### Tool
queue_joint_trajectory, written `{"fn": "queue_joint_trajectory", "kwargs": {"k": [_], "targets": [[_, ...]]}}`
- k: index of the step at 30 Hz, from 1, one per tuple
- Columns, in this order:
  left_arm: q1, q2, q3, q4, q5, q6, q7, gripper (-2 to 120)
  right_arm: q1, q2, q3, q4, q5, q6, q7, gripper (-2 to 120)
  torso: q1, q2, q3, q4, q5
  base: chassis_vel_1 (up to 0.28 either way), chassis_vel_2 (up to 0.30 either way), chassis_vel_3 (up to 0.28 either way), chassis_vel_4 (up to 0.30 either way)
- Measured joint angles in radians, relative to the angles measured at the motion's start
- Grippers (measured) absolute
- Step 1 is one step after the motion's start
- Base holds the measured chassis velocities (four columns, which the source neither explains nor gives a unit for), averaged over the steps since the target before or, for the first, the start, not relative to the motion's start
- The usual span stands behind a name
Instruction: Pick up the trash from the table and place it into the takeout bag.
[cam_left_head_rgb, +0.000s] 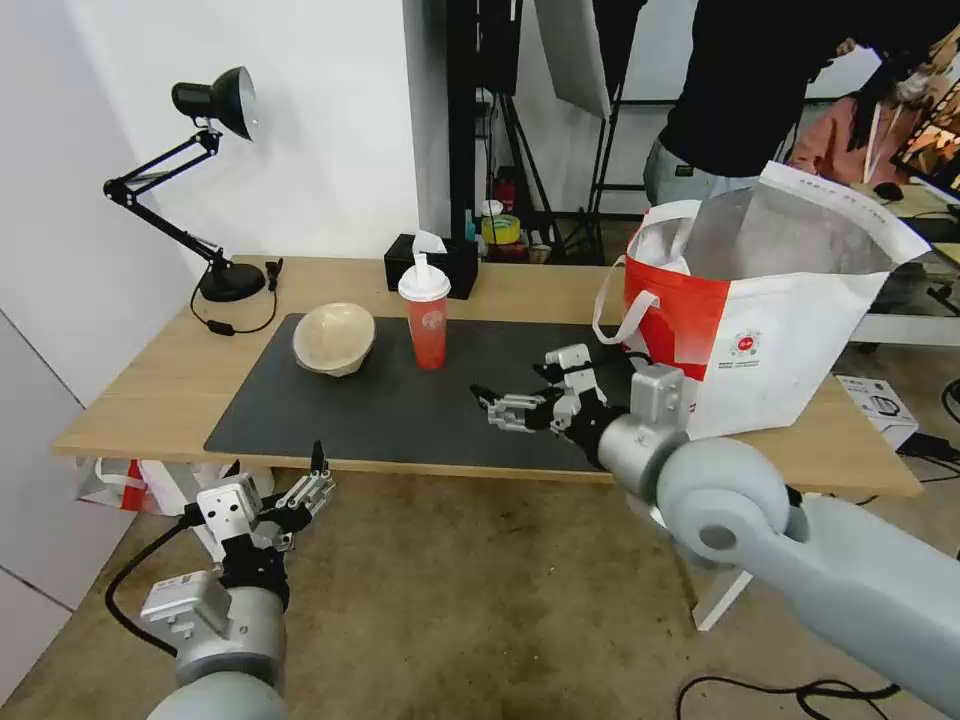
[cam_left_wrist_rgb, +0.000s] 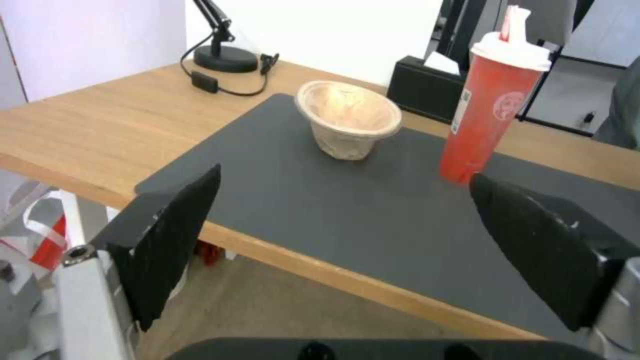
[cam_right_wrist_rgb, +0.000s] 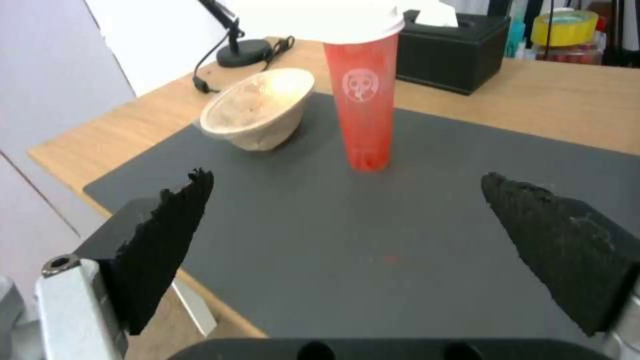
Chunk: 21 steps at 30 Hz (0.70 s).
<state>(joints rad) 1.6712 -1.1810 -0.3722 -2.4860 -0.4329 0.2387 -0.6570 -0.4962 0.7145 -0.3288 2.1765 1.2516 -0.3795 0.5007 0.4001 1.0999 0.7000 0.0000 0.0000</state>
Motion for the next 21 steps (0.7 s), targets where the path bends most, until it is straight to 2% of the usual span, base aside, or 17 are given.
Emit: {"fn": "queue_joint_trajectory", "kwargs": {"k": [21], "targets": [[-0.001,-0.014,0.003,0.01,0.011,0.002,-0.001,100,0.039,0.092,-0.026,-0.102,-0.045,0.072,-0.101,100,0.0,0.0,0.0,-0.0001,0.0,0.0,0.0,0.0,0.0]]}}
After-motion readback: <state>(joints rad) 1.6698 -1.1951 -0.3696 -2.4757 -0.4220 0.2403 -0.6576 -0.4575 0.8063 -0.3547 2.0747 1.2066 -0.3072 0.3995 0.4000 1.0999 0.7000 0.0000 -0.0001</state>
